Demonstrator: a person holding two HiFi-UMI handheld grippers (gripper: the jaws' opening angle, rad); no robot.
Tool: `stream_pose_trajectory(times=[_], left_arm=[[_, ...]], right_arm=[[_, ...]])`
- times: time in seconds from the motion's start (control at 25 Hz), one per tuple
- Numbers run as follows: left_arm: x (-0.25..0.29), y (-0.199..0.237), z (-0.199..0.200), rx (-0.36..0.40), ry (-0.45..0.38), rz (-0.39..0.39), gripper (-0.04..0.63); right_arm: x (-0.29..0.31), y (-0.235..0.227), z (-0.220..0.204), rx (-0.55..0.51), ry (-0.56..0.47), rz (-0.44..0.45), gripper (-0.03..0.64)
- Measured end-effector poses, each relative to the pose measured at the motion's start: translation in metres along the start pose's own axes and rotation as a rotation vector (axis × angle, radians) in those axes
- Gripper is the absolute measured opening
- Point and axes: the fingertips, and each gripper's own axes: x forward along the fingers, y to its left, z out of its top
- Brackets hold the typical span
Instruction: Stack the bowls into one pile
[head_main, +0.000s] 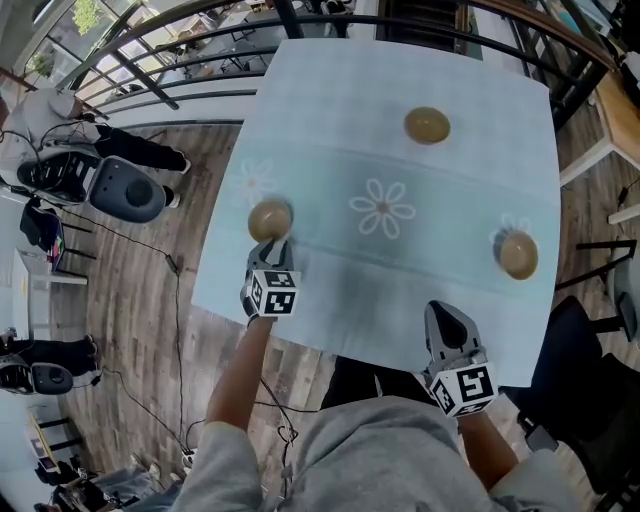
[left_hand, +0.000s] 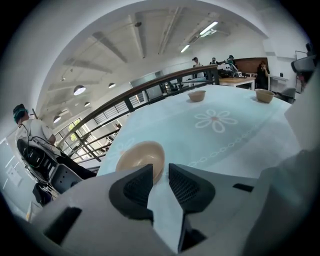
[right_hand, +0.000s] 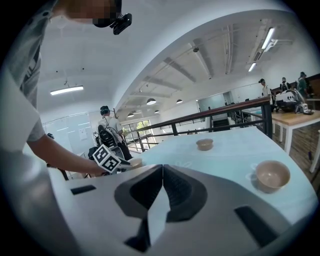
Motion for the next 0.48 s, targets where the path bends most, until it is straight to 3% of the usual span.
stream_pose_trajectory(times=[0.16, 0.48], left_arm=[[0.007, -0.002, -0.002, 0.021, 0.024, -0.027, 0.106], [0.023, -0.005, -0.001, 0.141, 0.074, -0.063, 0.069]], right_arm=[[0.005, 0.003, 0.002, -0.002, 0.005, -0.002, 0.026], [0.013, 0.005, 0.002, 0.018, 0.004, -0.023, 0.026]])
